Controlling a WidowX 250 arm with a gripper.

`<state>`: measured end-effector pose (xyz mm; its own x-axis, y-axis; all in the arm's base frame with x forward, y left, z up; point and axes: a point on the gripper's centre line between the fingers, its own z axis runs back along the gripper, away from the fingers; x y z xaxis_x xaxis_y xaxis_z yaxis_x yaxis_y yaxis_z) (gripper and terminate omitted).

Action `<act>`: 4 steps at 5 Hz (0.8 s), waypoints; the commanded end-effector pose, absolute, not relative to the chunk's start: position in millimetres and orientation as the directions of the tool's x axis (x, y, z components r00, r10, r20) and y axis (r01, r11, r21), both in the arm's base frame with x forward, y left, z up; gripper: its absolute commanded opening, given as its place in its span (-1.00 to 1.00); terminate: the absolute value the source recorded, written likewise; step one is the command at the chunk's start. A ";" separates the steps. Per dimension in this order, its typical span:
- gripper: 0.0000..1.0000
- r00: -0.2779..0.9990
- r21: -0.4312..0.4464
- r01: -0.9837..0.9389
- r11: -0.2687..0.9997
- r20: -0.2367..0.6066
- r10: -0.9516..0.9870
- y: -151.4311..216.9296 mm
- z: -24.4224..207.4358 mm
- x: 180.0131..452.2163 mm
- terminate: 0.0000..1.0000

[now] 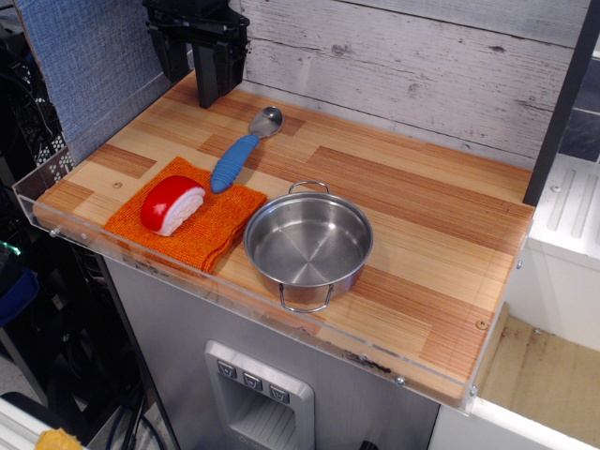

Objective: Place the sushi inside the pot

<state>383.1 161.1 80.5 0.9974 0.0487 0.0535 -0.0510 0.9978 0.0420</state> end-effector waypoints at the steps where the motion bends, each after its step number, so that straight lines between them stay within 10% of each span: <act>1: 1.00 0.997 0.042 -0.051 0.998 0.054 0.049 161.1 80.5 383.1 -1.00; 4: 1.00 0.995 0.031 0.037 0.999 0.091 -0.039 146.2 91.5 310.4 -1.00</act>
<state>306.9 141.3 66.2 0.9990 -0.0390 0.0238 0.0392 0.9992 -0.0090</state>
